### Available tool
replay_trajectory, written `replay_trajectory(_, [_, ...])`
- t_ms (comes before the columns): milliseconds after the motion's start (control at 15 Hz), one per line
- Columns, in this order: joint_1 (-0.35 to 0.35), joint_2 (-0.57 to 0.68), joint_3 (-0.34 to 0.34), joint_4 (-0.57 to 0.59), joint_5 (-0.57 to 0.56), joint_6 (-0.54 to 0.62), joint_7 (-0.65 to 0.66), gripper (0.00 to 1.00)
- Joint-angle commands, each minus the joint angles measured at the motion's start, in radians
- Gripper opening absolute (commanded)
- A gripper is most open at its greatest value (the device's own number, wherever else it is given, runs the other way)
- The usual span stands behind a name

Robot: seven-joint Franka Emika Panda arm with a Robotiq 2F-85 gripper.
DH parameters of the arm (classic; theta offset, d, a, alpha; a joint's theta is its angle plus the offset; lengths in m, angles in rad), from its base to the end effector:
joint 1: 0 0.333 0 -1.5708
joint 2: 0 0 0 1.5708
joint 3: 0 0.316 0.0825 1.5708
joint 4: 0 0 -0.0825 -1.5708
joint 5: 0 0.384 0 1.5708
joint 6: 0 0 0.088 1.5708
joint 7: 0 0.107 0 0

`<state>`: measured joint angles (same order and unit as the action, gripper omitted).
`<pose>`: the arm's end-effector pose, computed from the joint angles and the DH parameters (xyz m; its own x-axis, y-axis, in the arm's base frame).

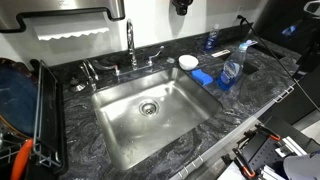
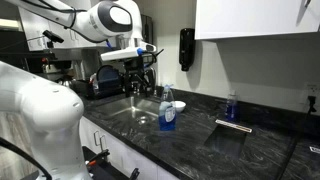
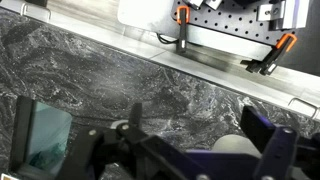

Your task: Pick the soap bottle and put it in the sink

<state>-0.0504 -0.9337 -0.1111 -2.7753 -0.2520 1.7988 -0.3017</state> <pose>0.2660 -0.0632 0.4528 0.9665 0.2402 -0.0906 0.2507 -0.9590 0.1318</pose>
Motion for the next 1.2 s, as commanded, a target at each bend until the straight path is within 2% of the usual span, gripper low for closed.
replay_trajectory(0, [0.012, 0.0, -0.009, 0.002, -0.007, -0.004, 0.008, 1.0])
replay_trajectory(400, [0.001, 0.094, 0.065, 0.001, 0.098, 0.098, 0.311, 1.0])
replay_trajectory(733, [-0.02, 0.147, 0.143, 0.001, 0.176, 0.28, 0.56, 1.0])
replay_trajectory(1133, [-0.11, 0.242, 0.261, 0.0, 0.103, 0.529, 0.791, 1.0])
